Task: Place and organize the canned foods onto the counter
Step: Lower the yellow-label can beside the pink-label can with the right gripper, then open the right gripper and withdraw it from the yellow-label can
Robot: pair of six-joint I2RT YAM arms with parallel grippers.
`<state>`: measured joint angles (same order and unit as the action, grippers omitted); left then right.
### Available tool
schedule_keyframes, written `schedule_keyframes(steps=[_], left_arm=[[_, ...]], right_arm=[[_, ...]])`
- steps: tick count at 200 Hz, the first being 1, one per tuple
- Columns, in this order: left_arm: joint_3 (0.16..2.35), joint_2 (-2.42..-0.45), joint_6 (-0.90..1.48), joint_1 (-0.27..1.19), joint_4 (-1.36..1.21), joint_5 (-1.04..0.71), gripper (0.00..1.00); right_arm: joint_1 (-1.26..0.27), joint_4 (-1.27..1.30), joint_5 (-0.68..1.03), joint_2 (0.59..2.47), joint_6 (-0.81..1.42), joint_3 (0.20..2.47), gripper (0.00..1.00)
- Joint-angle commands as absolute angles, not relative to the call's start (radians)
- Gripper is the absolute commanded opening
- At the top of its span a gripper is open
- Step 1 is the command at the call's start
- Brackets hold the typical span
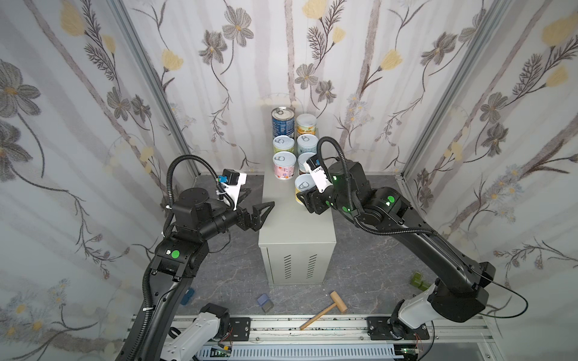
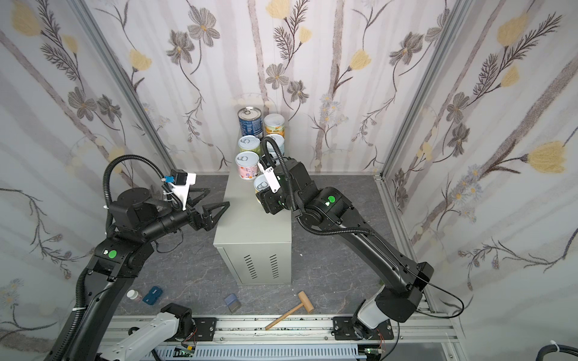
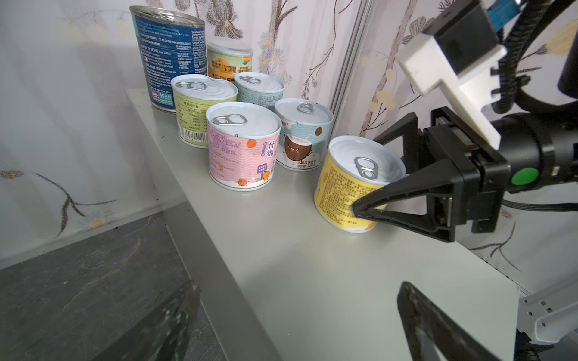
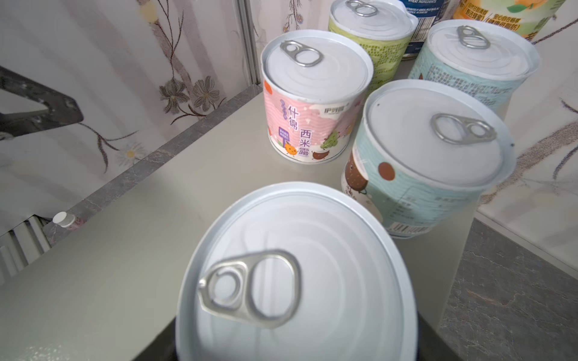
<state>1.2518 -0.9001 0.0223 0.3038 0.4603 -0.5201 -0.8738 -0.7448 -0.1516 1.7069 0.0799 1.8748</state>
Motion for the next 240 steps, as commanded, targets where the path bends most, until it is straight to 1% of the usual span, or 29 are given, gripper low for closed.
schedule_keyframes(steps=[1,38,203,213,230,240], left_arm=[[1.249,-0.895,0.012,0.302,0.440,-0.534,1.00],[1.247,-0.890,0.007,0.302,0.440,-0.531,1.00],[1.238,-0.878,0.012,0.303,0.429,-0.529,1.00],[1.238,-0.878,0.012,0.303,0.427,-0.531,1.00],[1.236,-0.880,0.011,0.302,0.429,-0.531,1.00],[1.236,-0.881,0.011,0.302,0.429,-0.531,1.00]], right_arm=[[-0.867,-0.723,-0.120,1.737,0.078,1.896,0.64],[-0.873,-0.723,-0.098,1.771,0.078,1.928,0.64],[-0.865,-0.719,-0.123,1.781,0.072,1.937,0.66],[-0.864,-0.719,-0.121,1.779,0.072,1.942,0.69],[-0.864,-0.713,-0.111,1.762,0.076,1.941,0.81],[-0.865,-0.707,-0.100,1.744,0.076,1.938,0.93]])
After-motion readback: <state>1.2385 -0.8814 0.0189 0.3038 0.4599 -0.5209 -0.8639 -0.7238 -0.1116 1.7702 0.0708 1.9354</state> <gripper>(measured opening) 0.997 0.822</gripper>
